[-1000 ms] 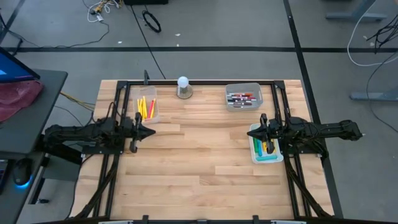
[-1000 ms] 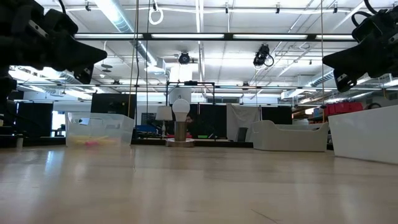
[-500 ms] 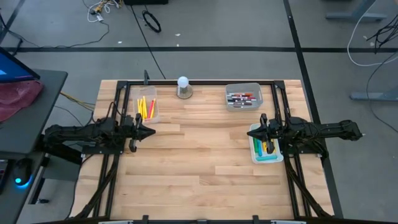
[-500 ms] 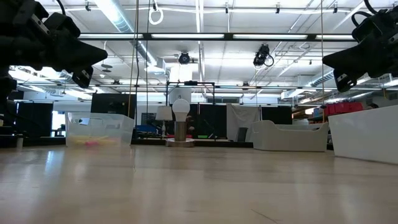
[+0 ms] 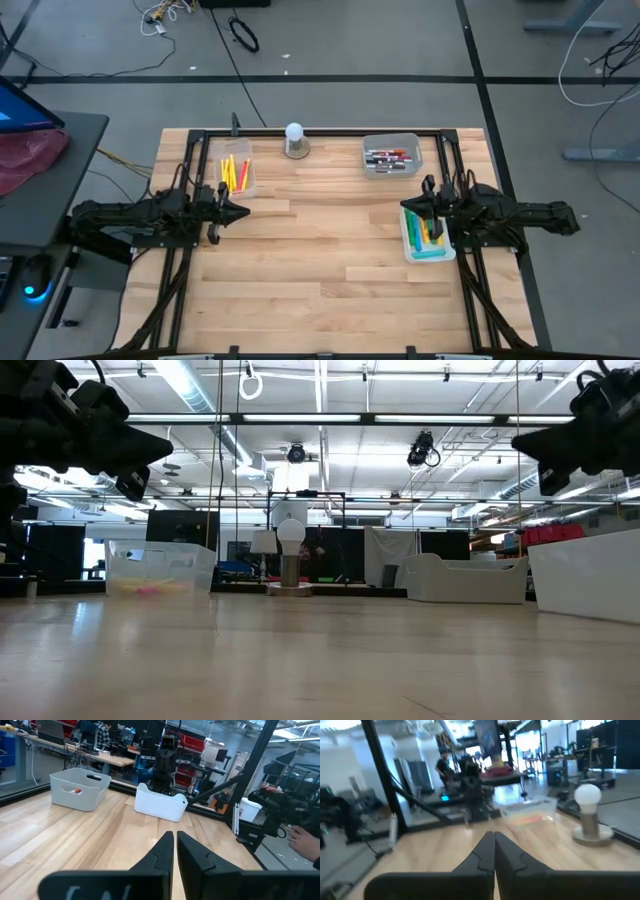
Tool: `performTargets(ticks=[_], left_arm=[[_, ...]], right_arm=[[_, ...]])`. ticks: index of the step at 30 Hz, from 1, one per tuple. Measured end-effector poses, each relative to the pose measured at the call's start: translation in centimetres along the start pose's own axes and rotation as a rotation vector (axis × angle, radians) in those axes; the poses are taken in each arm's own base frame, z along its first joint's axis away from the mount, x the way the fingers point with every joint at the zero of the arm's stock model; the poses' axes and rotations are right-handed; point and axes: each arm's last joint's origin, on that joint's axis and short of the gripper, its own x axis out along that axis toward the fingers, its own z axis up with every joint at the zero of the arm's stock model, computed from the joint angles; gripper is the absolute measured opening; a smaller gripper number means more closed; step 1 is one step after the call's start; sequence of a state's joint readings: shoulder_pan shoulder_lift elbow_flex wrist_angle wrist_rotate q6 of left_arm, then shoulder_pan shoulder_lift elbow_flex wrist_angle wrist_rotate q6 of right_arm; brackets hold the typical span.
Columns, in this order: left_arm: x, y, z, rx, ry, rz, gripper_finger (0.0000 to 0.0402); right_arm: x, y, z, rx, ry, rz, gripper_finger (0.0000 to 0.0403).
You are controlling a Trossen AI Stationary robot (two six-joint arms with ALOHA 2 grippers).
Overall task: Pick & Place Markers
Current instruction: Return to home position
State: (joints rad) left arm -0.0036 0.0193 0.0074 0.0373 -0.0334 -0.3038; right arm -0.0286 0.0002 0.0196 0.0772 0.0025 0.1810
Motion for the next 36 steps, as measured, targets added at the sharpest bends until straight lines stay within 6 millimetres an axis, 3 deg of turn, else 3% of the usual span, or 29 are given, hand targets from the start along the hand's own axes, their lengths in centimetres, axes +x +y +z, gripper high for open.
performTargets(ticks=[11,36], left_arm=[[0.00,0.01,-0.03,0.000,0.003,0.000,0.0028],[0.00,0.01,-0.03,0.000,0.003,0.001,0.0028]], right_arm=[[-0.02,0.22,-0.77,-0.203,0.073,0.039,0.0004],[0.01,0.16,-0.77,-0.135,0.075,0.030,0.0015]])
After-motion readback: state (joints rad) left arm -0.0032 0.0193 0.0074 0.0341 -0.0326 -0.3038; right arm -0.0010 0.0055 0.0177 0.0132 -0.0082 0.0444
